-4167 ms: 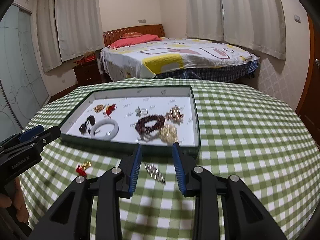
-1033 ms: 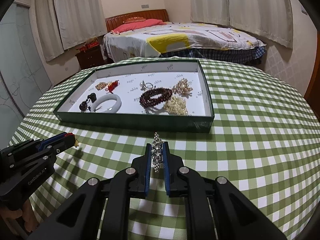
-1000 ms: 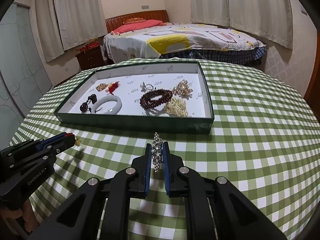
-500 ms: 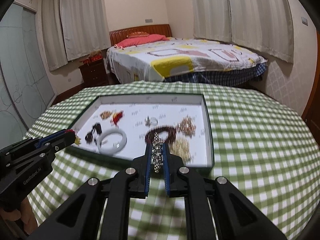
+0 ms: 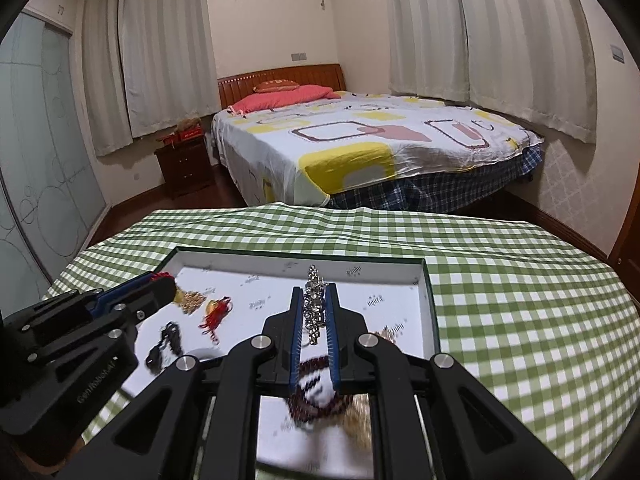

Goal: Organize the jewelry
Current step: 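Carry the bell tassel and rhinestone brooch into the box and open both grippers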

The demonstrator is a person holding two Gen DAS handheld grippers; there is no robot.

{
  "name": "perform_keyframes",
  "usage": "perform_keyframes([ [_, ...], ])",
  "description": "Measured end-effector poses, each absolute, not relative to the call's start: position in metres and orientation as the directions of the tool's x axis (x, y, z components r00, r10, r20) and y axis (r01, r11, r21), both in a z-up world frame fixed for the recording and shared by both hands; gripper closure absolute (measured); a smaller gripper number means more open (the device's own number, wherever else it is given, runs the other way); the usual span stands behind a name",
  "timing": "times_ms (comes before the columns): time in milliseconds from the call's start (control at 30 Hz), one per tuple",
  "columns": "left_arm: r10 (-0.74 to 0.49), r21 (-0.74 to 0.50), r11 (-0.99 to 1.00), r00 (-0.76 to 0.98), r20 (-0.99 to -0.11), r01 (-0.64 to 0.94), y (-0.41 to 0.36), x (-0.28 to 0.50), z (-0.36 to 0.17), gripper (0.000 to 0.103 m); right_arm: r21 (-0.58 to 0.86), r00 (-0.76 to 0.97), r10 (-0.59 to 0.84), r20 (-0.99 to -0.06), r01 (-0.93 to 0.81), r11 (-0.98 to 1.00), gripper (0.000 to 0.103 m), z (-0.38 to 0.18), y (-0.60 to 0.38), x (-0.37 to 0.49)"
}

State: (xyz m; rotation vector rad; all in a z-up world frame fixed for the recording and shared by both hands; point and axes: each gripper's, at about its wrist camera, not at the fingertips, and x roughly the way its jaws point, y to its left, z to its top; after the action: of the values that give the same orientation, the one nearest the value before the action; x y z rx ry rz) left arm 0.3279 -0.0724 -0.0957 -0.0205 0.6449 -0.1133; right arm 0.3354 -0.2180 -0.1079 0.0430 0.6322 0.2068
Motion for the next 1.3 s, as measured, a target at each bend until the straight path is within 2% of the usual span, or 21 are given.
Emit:
perform_keyframes([
  [367, -0.089, -0.062, 0.996, 0.705, -0.704, 0.064, -0.074, 0.385, -0.136, 0.09, 0.103, 0.718, 0.186, -0.671, -0.158, 0.982, 0.092, -0.141, -0.215, 0.374],
  [733, -0.059, -0.035, 0.998, 0.639, -0.767, 0.051, -0.079, 0.406, -0.153, 0.09, 0.098, 0.645, 0.154, -0.748, -0.122, 0.988, 0.092, -0.158, -0.213, 0.392],
  [1200, -0.052, -0.033, 0.999, 0.602, -0.797, 0.042, -0.081, 0.414, -0.158, 0.089, 0.11, 0.622, 0.153, -0.768, -0.107, 0.988, 0.091, -0.16, -0.217, 0.395],
  [1300, -0.052, -0.033, 0.999, 0.604, -0.796, 0.042, -0.081, 0.415, -0.158, 0.089, 0.113, 0.624, 0.155, -0.766, -0.106, 0.988, 0.088, -0.16, -0.217, 0.395],
])
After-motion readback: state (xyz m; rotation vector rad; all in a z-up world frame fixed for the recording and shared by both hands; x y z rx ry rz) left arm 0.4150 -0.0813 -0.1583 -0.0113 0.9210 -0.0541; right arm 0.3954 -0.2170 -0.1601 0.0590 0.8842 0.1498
